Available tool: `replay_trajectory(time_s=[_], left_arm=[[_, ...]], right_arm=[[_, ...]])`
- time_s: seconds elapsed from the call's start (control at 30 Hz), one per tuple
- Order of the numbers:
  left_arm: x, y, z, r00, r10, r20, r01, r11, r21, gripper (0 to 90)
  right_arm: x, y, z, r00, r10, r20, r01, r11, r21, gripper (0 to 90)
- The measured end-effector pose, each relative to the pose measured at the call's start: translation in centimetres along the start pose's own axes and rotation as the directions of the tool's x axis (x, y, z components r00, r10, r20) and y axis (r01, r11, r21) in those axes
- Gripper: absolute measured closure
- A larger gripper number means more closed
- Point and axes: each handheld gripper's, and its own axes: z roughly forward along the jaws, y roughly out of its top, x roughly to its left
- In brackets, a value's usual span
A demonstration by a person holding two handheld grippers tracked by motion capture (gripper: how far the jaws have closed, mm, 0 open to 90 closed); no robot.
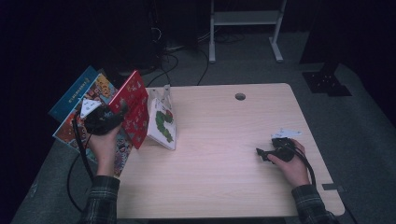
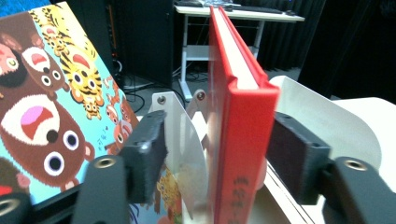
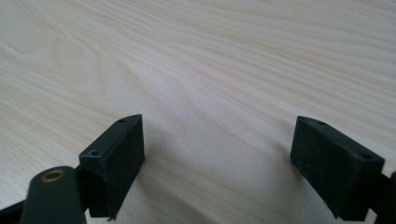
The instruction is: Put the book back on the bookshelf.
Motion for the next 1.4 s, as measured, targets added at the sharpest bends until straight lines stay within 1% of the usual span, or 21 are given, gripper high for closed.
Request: replay_trajectory(time_s=[0.03,0.1,0.13,0.23,0.4,0.47,0.7,0.83,0.87,0.93,1.0,1.1,1.2,1.33,1.4], left_arm=[[0.0,-0.1,-0.2,1.0,0.001,0.002,-0.001,1.0,0.006,32.8],[-0.2,-0.3,-0.6,1.0,-0.005,0.003,0.005,1.0,0.002,28.5],[-0.2,-0.4,-0.7,1.0,0.002,-0.002,-0.002,1.0,0.006,26.8],[-0.5,-0.6,-1.1,1.0,-0.004,0.001,0.004,0.9999,0.017,20.9],[-1.1,-0.8,-1.9,1.0,-0.002,-0.002,0.002,0.9994,0.034,13.8],[-1.3,-0.9,-2.4,0.9999,-0.008,0.008,0.007,0.9993,0.036,11.2],[-2.1,-1.8,-3.7,0.9994,-0.006,0.033,0.004,0.9984,0.057,7.0],[-2.7,-2.2,-4.6,0.9993,0.01,0.036,-0.012,0.9987,0.05,5.5],[-2.8,-2.3,-4.8,0.9993,0.007,0.036,-0.009,0.9987,0.051,4.5],[-3.1,-2.5,-5.2,0.999,0.004,0.044,-0.006,0.9986,0.052,3.6],[-3.5,-2.6,-5.6,0.9986,0.013,0.051,-0.016,0.9983,0.056,3.4],[-4.2,-3.0,-6.1,0.9976,0.013,0.068,-0.017,0.9985,0.053,2.9],[-4.9,-3.2,-6.7,0.9965,0.021,0.081,-0.025,0.9983,0.053,2.6],[-5.6,-3.7,-7.5,0.9954,0.03,0.091,-0.035,0.9981,0.052,2.6],[-5.9,-4.0,-7.9,0.9951,0.025,0.096,-0.03,0.9985,0.046,2.6]], right_arm=[[0.0,0.0,0.0,1.0,0.0,0.0,0.0,1.0,0.0,16.6],[0.0,0.0,0.0,1.0,0.0,0.0,0.0,1.0,0.0,16.5],[0.0,0.0,0.0,1.0,0.0,0.0,0.0,1.0,0.0,16.5],[0.0,0.0,0.0,1.0,0.001,0.0,-0.001,1.0,0.0,16.5],[0.0,0.0,0.0,1.0,0.001,0.0,-0.001,1.0,0.0,16.5],[0.0,0.0,0.0,1.0,0.001,0.0,-0.001,1.0,0.0,16.5],[0.0,0.0,0.0,1.0,0.001,0.001,-0.001,1.0,0.0,16.4],[0.0,0.0,0.0,1.0,0.001,0.001,-0.001,1.0,0.0,16.4],[0.0,0.0,0.0,1.0,0.001,0.001,-0.001,1.0,0.0,16.4],[0.0,0.0,0.0,1.0,0.001,0.001,-0.001,1.0,0.0,16.4],[0.0,0.0,0.0,1.0,0.001,0.001,-0.001,1.0,0.0,16.4],[0.0,0.0,0.0,1.0,0.001,0.001,-0.001,1.0,0.0,16.4],[0.0,0.0,0.0,1.0,0.001,0.001,-0.001,1.0,0.0,16.4],[0.0,0.0,0.0,1.0,0.001,0.001,-0.001,1.0,0.0,16.4],[0.0,0.0,0.0,1.0,0.002,0.001,-0.002,1.0,0.001,16.4]])
